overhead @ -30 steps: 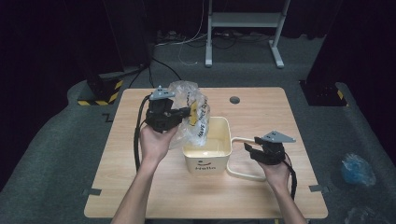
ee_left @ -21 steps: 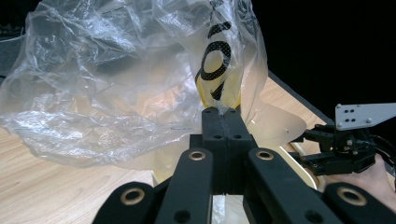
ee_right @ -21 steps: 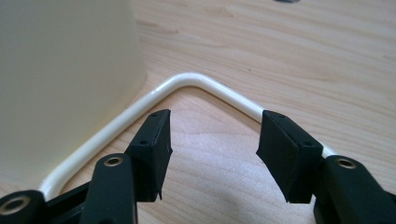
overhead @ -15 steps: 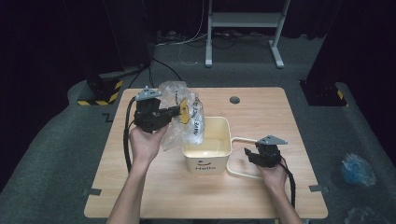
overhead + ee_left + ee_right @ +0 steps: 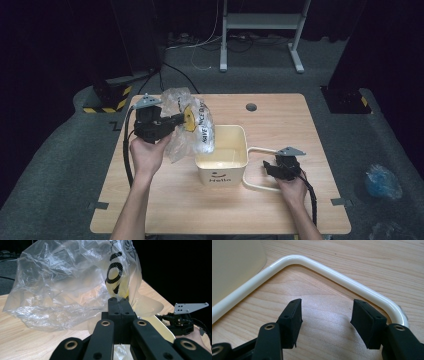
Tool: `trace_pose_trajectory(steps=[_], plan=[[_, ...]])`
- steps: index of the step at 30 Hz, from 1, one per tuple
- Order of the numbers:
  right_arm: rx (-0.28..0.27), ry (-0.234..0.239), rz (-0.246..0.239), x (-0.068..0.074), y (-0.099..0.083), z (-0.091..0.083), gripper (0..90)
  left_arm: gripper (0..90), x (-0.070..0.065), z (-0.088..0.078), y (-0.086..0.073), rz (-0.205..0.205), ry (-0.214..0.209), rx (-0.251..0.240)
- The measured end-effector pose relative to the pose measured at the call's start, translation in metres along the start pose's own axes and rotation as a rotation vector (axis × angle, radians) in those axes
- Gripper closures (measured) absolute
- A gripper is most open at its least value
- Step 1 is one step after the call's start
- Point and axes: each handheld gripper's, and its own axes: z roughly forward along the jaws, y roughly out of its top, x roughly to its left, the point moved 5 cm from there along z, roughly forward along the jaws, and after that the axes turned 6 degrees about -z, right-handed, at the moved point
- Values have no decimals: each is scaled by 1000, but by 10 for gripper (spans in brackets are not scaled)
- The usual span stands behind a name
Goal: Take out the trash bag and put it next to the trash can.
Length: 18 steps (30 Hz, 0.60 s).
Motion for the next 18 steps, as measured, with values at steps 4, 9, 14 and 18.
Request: trace_pose_trajectory(steps=[4,9,14,18], plan=[[8,-9,-4,-1,-1,2,412,900,5,-2,-2,-10,6,-4],[13,-13,-6,-1,-2,3,408,900,9,-4,-3,-24,5,-11],[11,-7,-5,-1,-2,3,415,900,12,-8,-2,-33,6,-18],[6,-4,-7,-1,-2,3,413,900,14,-11,-1,-46,6,-26]])
